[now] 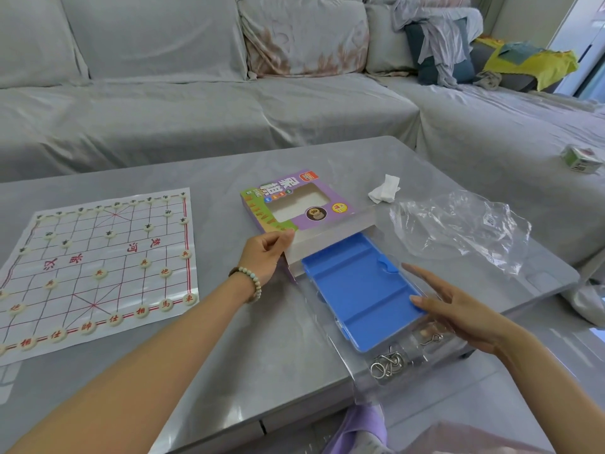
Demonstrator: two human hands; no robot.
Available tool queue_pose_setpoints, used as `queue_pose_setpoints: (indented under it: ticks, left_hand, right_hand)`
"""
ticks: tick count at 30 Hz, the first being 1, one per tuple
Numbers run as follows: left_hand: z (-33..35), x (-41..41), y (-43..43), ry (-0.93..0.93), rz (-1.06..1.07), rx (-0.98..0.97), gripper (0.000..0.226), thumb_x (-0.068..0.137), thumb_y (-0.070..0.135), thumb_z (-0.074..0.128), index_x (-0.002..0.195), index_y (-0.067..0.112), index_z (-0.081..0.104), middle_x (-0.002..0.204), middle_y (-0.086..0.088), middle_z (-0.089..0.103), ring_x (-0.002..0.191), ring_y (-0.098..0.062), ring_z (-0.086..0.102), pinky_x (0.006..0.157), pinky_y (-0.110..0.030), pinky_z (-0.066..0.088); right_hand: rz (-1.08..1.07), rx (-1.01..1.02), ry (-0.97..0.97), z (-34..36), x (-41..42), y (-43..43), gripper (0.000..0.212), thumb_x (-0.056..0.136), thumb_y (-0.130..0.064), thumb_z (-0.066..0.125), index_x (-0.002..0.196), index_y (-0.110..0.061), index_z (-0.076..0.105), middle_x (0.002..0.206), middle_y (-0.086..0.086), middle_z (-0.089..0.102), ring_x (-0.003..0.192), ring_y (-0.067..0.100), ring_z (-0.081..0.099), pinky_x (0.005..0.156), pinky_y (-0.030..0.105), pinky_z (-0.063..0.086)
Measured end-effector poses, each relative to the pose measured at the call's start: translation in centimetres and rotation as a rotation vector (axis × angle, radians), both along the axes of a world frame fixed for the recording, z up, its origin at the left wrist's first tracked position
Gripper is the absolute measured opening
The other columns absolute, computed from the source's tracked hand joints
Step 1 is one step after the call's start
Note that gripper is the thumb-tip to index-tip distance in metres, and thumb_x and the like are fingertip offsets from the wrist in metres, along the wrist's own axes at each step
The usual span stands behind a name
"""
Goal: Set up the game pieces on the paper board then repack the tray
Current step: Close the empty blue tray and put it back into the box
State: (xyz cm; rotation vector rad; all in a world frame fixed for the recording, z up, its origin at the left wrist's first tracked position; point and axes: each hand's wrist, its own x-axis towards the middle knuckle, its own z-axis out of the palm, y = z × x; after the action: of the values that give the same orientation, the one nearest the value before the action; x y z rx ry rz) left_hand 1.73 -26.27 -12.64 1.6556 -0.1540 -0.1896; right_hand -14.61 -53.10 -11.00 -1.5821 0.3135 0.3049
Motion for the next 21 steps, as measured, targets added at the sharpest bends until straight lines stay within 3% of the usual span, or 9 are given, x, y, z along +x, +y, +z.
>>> queue_pose_setpoints:
  ticks: [3,5,9,11,13,14,16,18,21]
  left_hand:
    - [0.1,-0.7,-0.4,-0.028,-0.112,0.052,0.02,0.089,0.029,0.058,0.088,0.014,0.071,0.071,0.012,0.066,0.061,0.004,0.054,0.06,-0.009,0.044]
    - [0.2,-1.1,-1.1,-0.053,-0.142,0.064,0.022,0.088,0.027,0.059,0.092,0.01,0.071,0.068,0.017,0.065,0.059,0.007,0.053,0.06,-0.007,0.041]
    - [0.8,-1.2,-1.6,-0.046,-0.063,-0.009,0.017,0.088,0.021,0.06,0.093,0.009,0.07,0.065,0.015,0.062,0.053,0.007,0.053,0.055,-0.005,0.04]
    - [1.2,-0.9,-1.3,-0.008,-0.01,-0.033,0.019,0.088,0.021,0.06,0.095,0.006,0.07,0.061,0.014,0.058,0.047,0.007,0.05,0.051,-0.005,0.038]
    - [1.4,-0.5,-0.9,0.025,0.01,-0.045,0.02,0.088,0.023,0.061,0.095,0.007,0.07,0.071,0.008,0.064,0.057,0.005,0.055,0.058,-0.008,0.044]
    - [1.5,-0.3,-0.7,0.033,0.006,-0.045,0.019,0.088,0.024,0.061,0.095,0.009,0.07,0.077,0.005,0.066,0.066,0.0,0.059,0.064,-0.011,0.047]
    - [1.8,-0.3,-0.4,0.027,-0.012,-0.026,0.018,0.088,0.024,0.06,0.096,0.01,0.07,0.079,0.005,0.066,0.065,0.001,0.059,0.063,-0.01,0.047]
    - [1.8,-0.2,-0.3,0.022,-0.027,0.002,0.02,0.088,0.023,0.06,0.099,0.009,0.069,0.073,0.008,0.064,0.056,0.005,0.055,0.057,-0.007,0.044]
    - [1.9,-0.5,-0.1,0.043,-0.065,0.041,0.018,0.089,0.024,0.059,0.096,0.011,0.069,0.067,0.012,0.062,0.055,0.003,0.053,0.057,-0.007,0.043]
  right_hand:
    - [-0.052,0.004,0.022,-0.1,0.8,0.6,0.049,0.089,-0.012,0.058,0.131,-0.036,0.046,0.1,0.011,0.07,0.059,0.018,0.066,0.045,0.02,0.05]
    - [-0.12,-0.028,0.038,-0.4,1.6,1.2,0.047,0.089,-0.017,0.06,0.131,-0.029,0.043,0.095,0.014,0.069,0.058,0.017,0.066,0.044,0.015,0.046]
    - [-0.212,0.039,0.028,-0.9,3.4,1.2,0.078,0.072,-0.029,0.075,0.137,-0.018,0.034,0.111,0.008,0.062,0.074,0.019,0.069,0.063,0.026,0.057]
    - [-0.099,0.059,0.021,-0.4,3.4,0.2,0.104,0.053,-0.042,0.088,0.137,-0.031,0.028,0.128,0.002,0.056,0.098,0.018,0.067,0.084,0.033,0.054]
    - [0.12,-0.086,0.019,0.2,2.6,-0.3,0.115,0.05,-0.043,0.089,0.137,-0.046,0.013,0.132,-0.016,0.048,0.112,0.012,0.061,0.094,0.031,0.047]
    - [0.201,-0.175,0.02,0.4,2.1,-0.4,0.114,0.057,-0.037,0.087,0.138,-0.048,0.008,0.132,-0.021,0.045,0.111,0.009,0.061,0.092,0.028,0.047]
    - [0.219,-0.258,0.004,0.2,1.6,-0.3,0.108,0.066,-0.024,0.083,0.141,-0.043,0.007,0.129,-0.015,0.05,0.103,0.013,0.065,0.084,0.025,0.05]
    - [0.138,-0.278,-0.04,-0.3,1.8,-0.1,0.101,0.068,-0.016,0.078,0.143,-0.035,0.013,0.119,-0.001,0.06,0.09,0.021,0.067,0.075,0.025,0.054]
    - [-0.016,-0.303,-0.102,-1.2,3.2,0.6,0.089,0.072,-0.013,0.077,0.141,-0.026,0.021,0.097,0.005,0.063,0.075,0.019,0.063,0.062,0.019,0.053]
